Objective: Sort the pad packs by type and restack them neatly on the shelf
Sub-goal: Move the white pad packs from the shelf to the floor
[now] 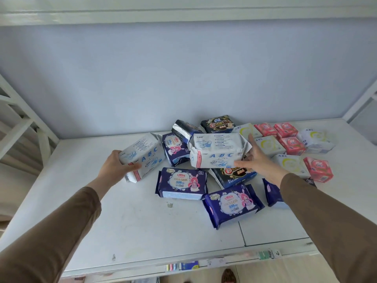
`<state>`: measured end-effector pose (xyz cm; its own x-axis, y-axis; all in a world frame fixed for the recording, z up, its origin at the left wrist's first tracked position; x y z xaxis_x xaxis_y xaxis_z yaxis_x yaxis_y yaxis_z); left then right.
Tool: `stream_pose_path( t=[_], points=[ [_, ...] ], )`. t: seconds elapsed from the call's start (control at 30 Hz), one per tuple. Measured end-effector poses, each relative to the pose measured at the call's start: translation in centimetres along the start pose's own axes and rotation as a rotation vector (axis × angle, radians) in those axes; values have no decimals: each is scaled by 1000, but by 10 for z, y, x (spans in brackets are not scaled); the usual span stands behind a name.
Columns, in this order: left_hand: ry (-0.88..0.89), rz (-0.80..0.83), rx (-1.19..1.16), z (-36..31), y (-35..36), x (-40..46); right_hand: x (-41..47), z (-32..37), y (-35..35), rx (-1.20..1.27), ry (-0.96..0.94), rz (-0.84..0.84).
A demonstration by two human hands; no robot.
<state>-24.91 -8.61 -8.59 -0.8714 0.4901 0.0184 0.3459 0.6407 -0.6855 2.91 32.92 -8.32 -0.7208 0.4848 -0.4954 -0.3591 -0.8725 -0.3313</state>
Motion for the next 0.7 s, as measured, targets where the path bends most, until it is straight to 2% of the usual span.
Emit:
stream_pose_path(
  t=[0.17, 0.53, 0.7],
  points=[
    [-2, -33, 13, -8, 5, -6, -2, 24, 28, -225, -148, 2],
    [57, -226, -7, -12, -35, -54, -45, 34, 51, -20, -145, -63],
    [151, -297, 18, -25, -56, -120, -103, 17, 74, 17, -193, 11]
  ],
)
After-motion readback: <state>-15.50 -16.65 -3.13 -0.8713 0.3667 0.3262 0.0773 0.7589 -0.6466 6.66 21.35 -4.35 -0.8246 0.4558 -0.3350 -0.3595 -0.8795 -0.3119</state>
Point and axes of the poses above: each hand's wrist, its own x-axis towards the middle knuckle, its own y-axis out of the palm, z = x × y, the point moved 8 cm from there along x, towards the middle knuckle, and after that the axes turned 14 degrees about y, right-handed, at the moved point
